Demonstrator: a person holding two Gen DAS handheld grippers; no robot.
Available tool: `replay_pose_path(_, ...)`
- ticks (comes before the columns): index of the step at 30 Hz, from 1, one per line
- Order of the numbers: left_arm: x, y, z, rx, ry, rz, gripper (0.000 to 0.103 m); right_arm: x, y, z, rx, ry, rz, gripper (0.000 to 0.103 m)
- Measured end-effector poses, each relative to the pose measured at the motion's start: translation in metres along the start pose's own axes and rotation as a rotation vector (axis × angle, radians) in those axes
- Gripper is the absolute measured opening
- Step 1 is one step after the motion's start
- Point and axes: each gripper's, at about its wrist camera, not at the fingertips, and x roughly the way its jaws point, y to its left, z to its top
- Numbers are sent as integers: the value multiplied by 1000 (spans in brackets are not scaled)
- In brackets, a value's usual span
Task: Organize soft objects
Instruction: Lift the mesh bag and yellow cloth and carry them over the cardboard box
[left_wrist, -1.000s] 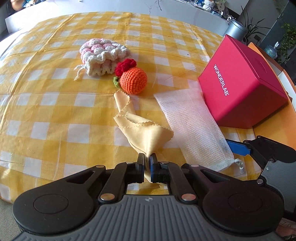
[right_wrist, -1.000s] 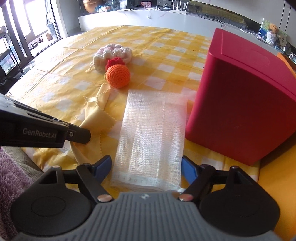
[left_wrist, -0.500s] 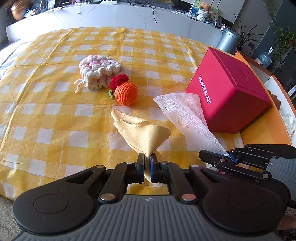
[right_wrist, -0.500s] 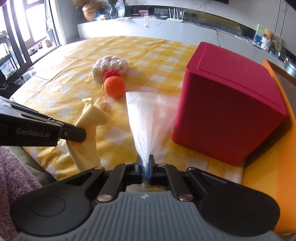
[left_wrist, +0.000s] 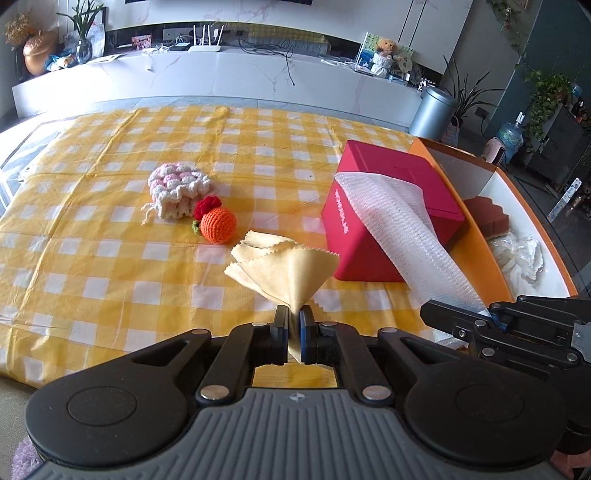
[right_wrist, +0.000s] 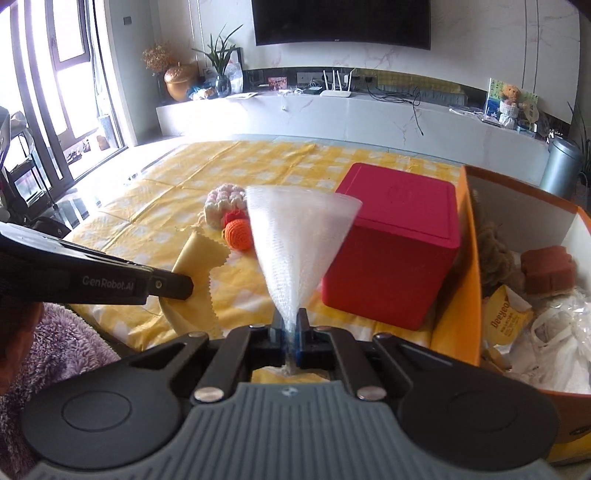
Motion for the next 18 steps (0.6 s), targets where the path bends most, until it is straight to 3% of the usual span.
replay_pose_path(9,-28,-53,9,94,-85,-41,6,-61,-31,-7,78,-126,-72,1)
replay_pose_path(18,-21,-135,27,298,-103,-145,6,-101,-92,-17,172,-141,-157,1)
